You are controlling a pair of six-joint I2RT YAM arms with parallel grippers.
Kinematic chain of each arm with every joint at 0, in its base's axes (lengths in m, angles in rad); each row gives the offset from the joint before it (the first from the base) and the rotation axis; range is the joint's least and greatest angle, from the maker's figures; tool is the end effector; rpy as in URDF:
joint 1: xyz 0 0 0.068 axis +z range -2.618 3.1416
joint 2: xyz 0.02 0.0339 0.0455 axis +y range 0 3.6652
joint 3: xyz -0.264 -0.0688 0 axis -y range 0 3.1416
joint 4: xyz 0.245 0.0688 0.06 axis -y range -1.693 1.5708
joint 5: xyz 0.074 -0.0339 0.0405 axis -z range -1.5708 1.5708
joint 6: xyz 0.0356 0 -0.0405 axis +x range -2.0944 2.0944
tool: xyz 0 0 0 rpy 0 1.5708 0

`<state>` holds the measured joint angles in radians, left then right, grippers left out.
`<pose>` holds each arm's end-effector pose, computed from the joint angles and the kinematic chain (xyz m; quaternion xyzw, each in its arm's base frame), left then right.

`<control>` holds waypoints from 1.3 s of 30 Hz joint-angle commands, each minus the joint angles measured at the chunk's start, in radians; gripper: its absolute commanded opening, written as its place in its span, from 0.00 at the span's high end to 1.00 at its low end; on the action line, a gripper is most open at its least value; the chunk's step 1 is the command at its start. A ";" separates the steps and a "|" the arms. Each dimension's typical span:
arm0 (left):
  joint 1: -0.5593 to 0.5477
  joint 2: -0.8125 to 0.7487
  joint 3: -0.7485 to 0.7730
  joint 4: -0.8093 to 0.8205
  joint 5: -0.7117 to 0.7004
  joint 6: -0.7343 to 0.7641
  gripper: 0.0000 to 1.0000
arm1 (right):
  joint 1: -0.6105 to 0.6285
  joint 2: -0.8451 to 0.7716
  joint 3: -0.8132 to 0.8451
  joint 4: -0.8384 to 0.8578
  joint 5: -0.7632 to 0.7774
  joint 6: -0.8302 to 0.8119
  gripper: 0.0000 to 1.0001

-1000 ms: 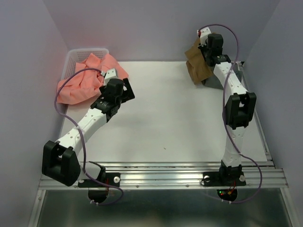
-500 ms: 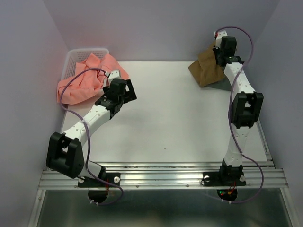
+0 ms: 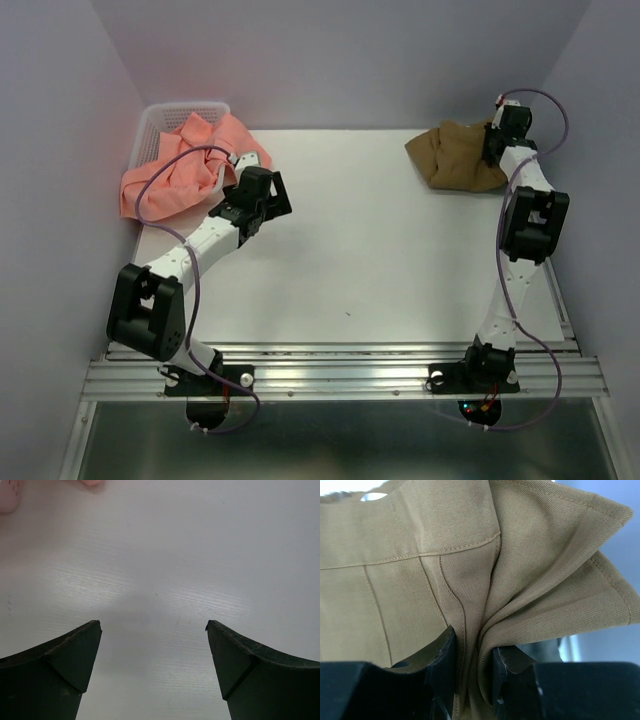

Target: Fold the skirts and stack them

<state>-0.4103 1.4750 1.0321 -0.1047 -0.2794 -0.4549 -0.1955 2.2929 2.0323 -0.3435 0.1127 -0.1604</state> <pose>0.3104 -0.1243 0.2692 -0.0874 0.8617 -0.0930 0.4910 0.5257 -0.1082 0.2443 0.0417 0.8834 -0.1312 0.4479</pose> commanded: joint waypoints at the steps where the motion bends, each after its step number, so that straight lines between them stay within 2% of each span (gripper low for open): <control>1: 0.008 0.011 0.043 0.014 -0.006 0.005 0.01 | -0.039 0.045 0.039 0.103 -0.031 0.111 0.86; 3: 0.008 0.024 0.046 0.013 -0.003 0.007 0.01 | -0.048 0.071 0.039 0.119 -0.018 0.122 0.74; 5: 0.008 0.031 0.049 0.010 -0.004 0.007 0.01 | -0.048 0.097 0.052 0.120 0.047 0.127 0.59; 6: 0.008 0.039 0.055 0.004 -0.004 0.009 0.01 | -0.048 0.100 0.055 0.120 0.086 0.125 0.42; 9: 0.008 0.044 0.059 0.003 0.003 0.009 0.01 | -0.048 0.105 0.075 0.123 0.139 0.110 0.16; 10: 0.008 0.044 0.057 0.005 0.005 0.007 0.01 | -0.048 0.103 0.081 0.121 0.156 0.111 0.10; 11: 0.008 0.044 0.057 0.008 0.009 0.005 0.01 | -0.048 0.099 0.085 0.121 0.153 0.113 0.09; 12: 0.008 0.044 0.056 0.013 0.016 0.004 0.01 | -0.048 0.077 0.080 0.120 0.127 0.113 0.01; 15: 0.010 0.039 0.057 0.017 0.031 -0.002 0.01 | -0.048 0.030 0.057 0.115 0.067 0.120 0.00; 18: 0.008 0.028 0.057 0.017 0.045 -0.008 0.01 | -0.048 -0.053 0.052 0.097 -0.060 0.136 0.00; 21: 0.008 0.010 0.049 0.026 0.065 -0.007 0.01 | -0.048 -0.102 0.048 0.089 -0.099 0.157 0.00; 23: 0.008 -0.002 0.046 0.028 0.071 -0.007 0.01 | -0.048 -0.130 0.043 0.089 -0.104 0.189 0.00; 28: 0.008 -0.053 0.031 0.026 0.069 -0.004 0.01 | -0.048 -0.205 0.037 0.069 -0.003 0.206 0.00; 31: 0.008 -0.091 0.023 0.020 0.059 -0.002 0.01 | -0.048 -0.262 0.016 0.046 -0.040 0.208 0.00; 35: 0.008 -0.154 0.008 0.004 0.039 -0.010 0.01 | -0.048 -0.369 -0.070 0.035 -0.145 0.239 0.00; 39: 0.008 -0.252 -0.035 -0.039 -0.013 -0.048 0.01 | -0.001 -0.535 -0.260 0.049 -0.218 0.321 0.00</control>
<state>-0.4072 1.3132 1.0367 -0.1104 -0.2340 -0.4732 -0.2382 1.9026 1.8931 -0.3061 -0.0093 0.0757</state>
